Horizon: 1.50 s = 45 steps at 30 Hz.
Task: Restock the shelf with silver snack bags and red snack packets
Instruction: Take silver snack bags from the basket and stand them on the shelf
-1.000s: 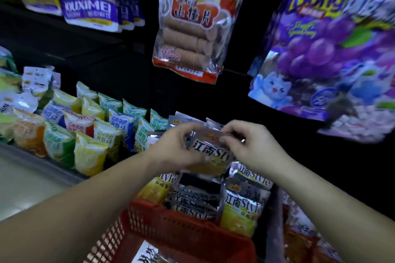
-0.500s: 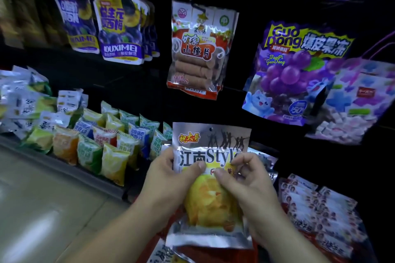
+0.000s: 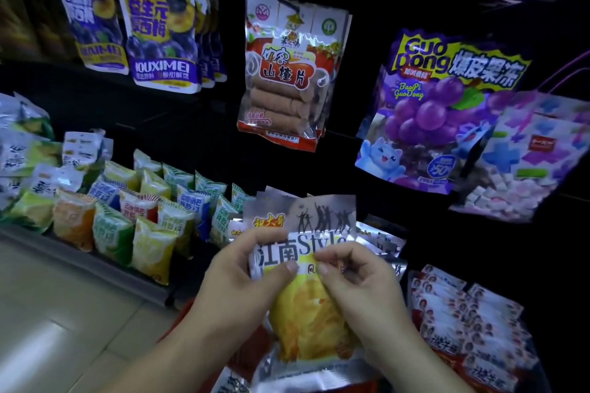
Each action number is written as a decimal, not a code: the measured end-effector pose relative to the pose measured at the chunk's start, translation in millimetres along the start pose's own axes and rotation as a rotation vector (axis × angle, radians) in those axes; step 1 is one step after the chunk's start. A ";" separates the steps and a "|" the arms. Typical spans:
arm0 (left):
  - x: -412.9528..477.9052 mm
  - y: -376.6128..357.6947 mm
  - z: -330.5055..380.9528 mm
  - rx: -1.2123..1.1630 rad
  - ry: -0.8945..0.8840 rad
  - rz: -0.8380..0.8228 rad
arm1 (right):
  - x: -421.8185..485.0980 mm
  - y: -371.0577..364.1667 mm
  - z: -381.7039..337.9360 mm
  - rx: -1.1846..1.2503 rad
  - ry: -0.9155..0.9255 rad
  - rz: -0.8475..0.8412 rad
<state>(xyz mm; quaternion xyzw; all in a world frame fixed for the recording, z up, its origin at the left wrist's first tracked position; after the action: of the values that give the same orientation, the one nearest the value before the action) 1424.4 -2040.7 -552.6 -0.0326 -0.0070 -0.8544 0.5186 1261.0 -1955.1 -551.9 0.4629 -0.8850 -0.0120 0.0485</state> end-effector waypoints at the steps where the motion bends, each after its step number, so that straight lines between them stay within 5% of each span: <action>1: -0.8 1.7 -0.6 0.045 -0.003 0.026 | -0.7 -3.0 0.9 0.027 -0.031 -0.037; 6: -3.3 4.3 4.0 0.033 0.023 0.114 | -7.3 -13.8 9.8 0.192 -0.215 -0.178; 14: 4.3 -28.9 -10.8 -0.001 0.129 -0.090 | 5.6 16.4 22.5 0.106 -0.242 0.071; 20: 20.2 -28.8 -14.3 0.082 0.088 -0.032 | 2.5 12.8 16.9 0.061 -0.308 -0.201; 25: 11.0 -60.3 -10.8 0.042 0.146 -0.465 | 11.0 38.3 -3.4 0.029 -0.160 -0.078; 28: 12.3 -53.5 -14.5 0.109 0.137 -0.427 | 9.8 34.0 0.4 0.048 -0.142 -0.228; 32: 15.5 -40.0 -11.9 0.100 0.074 -0.286 | 2.2 28.2 12.1 -0.036 -0.155 -0.467; 39: 14.4 -24.3 -4.9 0.262 -0.035 -0.123 | 8.8 40.5 3.6 -0.370 -0.026 -0.231; 42: 1.2 -40.0 9.7 0.426 -0.212 -0.150 | 4.0 26.5 -9.2 -0.183 0.066 -0.156; 45: -20.2 -70.8 19.7 0.547 -0.435 -0.323 | 0.2 9.6 -4.8 0.096 -0.054 -0.194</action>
<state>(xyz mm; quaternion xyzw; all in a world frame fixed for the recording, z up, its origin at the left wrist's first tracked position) 1371.9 -1989.2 -532.7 -0.0721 -0.3496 -0.8647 0.3534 1253.5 -1949.6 -546.4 0.5479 -0.8365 0.0134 0.0008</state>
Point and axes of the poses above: each hand's wrist, its own x-axis towards the middle knuckle, its own y-axis out of the back of the hand, z = x × y, the point moved 9 cm from there along x, towards the middle knuckle, and after that the axes turned 1 degree about z, right-handed, at the moved point
